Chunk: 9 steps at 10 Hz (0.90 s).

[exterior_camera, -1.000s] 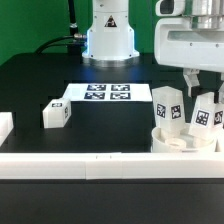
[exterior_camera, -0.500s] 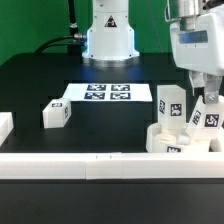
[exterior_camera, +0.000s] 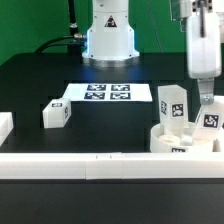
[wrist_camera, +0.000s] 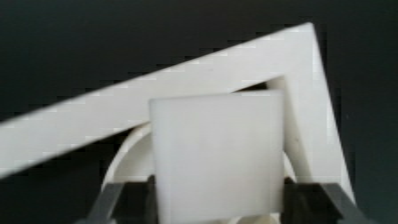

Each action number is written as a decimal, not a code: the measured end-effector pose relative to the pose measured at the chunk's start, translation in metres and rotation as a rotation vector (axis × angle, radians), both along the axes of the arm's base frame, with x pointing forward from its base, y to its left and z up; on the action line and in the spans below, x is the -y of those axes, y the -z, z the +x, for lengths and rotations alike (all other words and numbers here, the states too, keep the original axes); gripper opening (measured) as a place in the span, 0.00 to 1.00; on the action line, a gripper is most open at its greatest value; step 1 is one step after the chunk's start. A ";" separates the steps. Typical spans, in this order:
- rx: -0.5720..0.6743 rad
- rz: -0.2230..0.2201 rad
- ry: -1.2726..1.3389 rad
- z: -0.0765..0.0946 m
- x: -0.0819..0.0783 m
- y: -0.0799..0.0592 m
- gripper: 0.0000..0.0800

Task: Assemble stool

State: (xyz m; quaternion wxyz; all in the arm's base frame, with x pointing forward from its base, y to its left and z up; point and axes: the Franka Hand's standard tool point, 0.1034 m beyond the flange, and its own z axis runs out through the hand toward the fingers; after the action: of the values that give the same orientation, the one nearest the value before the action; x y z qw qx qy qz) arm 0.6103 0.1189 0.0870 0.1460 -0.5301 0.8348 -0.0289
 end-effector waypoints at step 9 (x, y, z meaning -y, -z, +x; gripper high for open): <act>0.064 0.072 0.172 -0.004 0.005 -0.021 0.78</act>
Offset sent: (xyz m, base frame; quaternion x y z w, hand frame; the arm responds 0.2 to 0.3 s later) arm -0.0022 0.0026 0.0010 0.0048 0.0004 0.1950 0.9808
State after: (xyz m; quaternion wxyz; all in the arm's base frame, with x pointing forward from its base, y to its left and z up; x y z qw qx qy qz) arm 0.6060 0.1140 0.1084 0.1887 -0.4497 0.8726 -0.0282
